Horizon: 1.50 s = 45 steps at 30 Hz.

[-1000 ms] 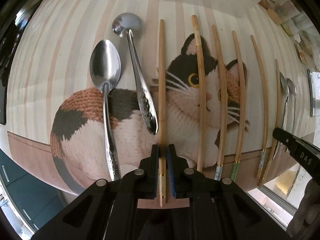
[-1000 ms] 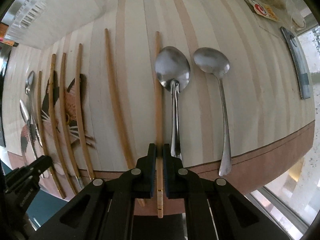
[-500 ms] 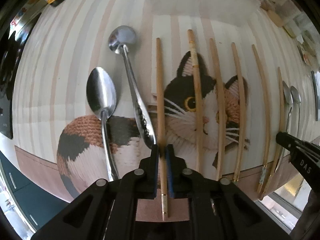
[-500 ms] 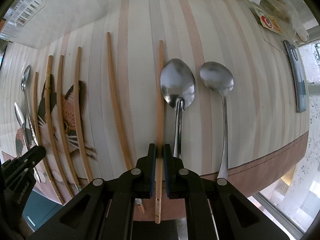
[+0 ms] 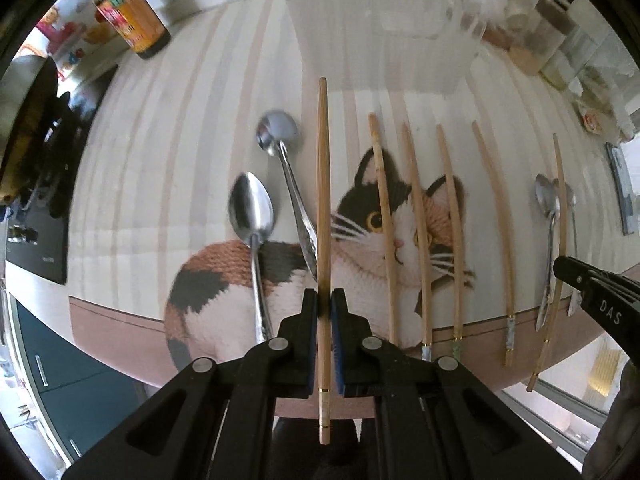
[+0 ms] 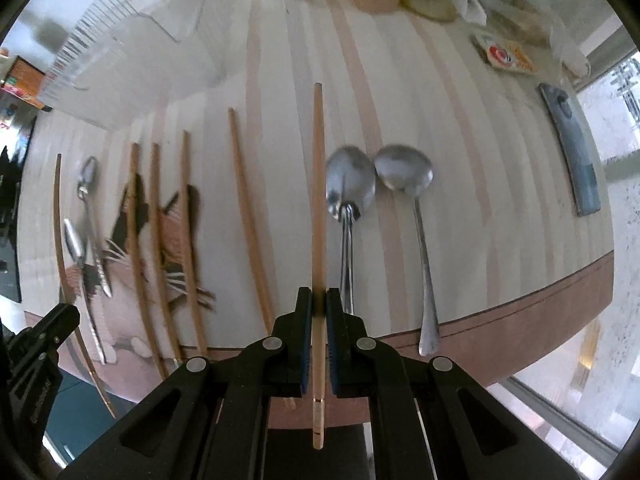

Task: Organize utensils
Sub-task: 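Lift the held chopsticks off the placemat with both tools, then carry the chopsticks over the clear basket and open both tools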

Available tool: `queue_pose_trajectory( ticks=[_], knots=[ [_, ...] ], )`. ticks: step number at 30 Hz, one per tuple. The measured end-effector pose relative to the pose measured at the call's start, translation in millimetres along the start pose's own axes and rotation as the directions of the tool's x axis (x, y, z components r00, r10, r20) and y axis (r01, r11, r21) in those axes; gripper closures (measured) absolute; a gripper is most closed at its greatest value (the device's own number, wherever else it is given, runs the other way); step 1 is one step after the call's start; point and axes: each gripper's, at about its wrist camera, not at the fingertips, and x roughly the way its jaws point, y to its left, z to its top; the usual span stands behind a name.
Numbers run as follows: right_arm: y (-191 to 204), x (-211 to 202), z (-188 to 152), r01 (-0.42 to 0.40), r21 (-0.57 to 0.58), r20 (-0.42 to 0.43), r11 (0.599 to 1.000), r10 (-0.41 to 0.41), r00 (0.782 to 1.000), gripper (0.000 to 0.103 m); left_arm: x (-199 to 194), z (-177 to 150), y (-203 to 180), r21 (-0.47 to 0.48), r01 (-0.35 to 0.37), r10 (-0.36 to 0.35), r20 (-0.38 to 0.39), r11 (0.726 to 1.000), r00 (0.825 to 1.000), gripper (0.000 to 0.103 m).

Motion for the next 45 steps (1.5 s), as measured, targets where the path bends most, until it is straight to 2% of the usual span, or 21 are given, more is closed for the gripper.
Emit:
queue_pose_trajectory(
  ticks=[10, 11, 12, 18, 24, 29, 34, 36, 41, 45],
  knots=[
    [5.5, -44.2, 6.5, -0.035, -0.024, 0.073, 0.999, 0.037, 0.997, 0.096, -39.8, 21.9, -0.2, -0.014, 0.006, -0.005, 0.090, 1.000, 0.996, 0.099],
    [6.9, -49.6, 8.6, -0.038, -0.027, 0.082, 0.999, 0.040, 0.996, 0.096, -38.8, 5.9, 7.3, -0.015, 0.008, -0.006, 0.099, 1.000, 0.995, 0.099],
    [7.9, -51.7, 1.9, -0.041, -0.028, 0.091, 0.999, 0.044, 0.995, 0.096, -40.8, 3.5, 8.4, -0.017, 0.009, -0.007, 0.107, 1.000, 0.994, 0.099],
    [9.2, -81.3, 15.9, -0.084, -0.039, 0.147, 0.996, 0.089, 0.985, 0.096, -77.4, 11.4, 17.8, -0.040, 0.044, -0.037, 0.172, 0.998, 0.984, 0.099],
    [14.0, -127.7, 45.4, -0.142, -0.058, 0.232, 0.988, 0.152, 0.961, 0.096, -125.3, 37.2, 26.9, -0.050, 0.087, -0.071, 0.272, 0.995, 0.960, 0.099],
    [24.9, -150.0, 90.9, -0.182, -0.079, 0.272, 0.980, 0.197, 0.942, 0.096, -142.2, 84.7, 33.7, -0.063, 0.106, -0.081, 0.318, 0.992, 0.945, 0.099],
    [42.6, -147.8, 153.6, -0.242, -0.092, 0.256, 0.966, 0.257, 0.932, 0.096, -135.5, 145.5, 42.8, -0.088, 0.142, -0.110, 0.296, 0.986, 0.949, 0.099],
    [51.2, -141.7, 180.6, -0.259, -0.094, 0.238, 0.961, 0.274, 0.932, 0.096, -126.7, 174.6, 45.3, -0.093, 0.172, -0.142, 0.264, 0.981, 0.954, 0.099],
    [71.2, -109.5, 233.2, -0.265, -0.089, 0.179, 0.960, 0.277, 0.944, 0.096, -92.9, 231.9, 43.3, -0.102, 0.237, -0.218, 0.165, 0.966, 0.962, 0.099],
    [81.1, -79.0, 262.2, -0.251, -0.082, 0.129, 0.965, 0.260, 0.957, 0.096, -59.0, 258.4, 39.3, -0.116, 0.271, -0.263, 0.085, 0.955, 0.961, 0.099]
  ],
)
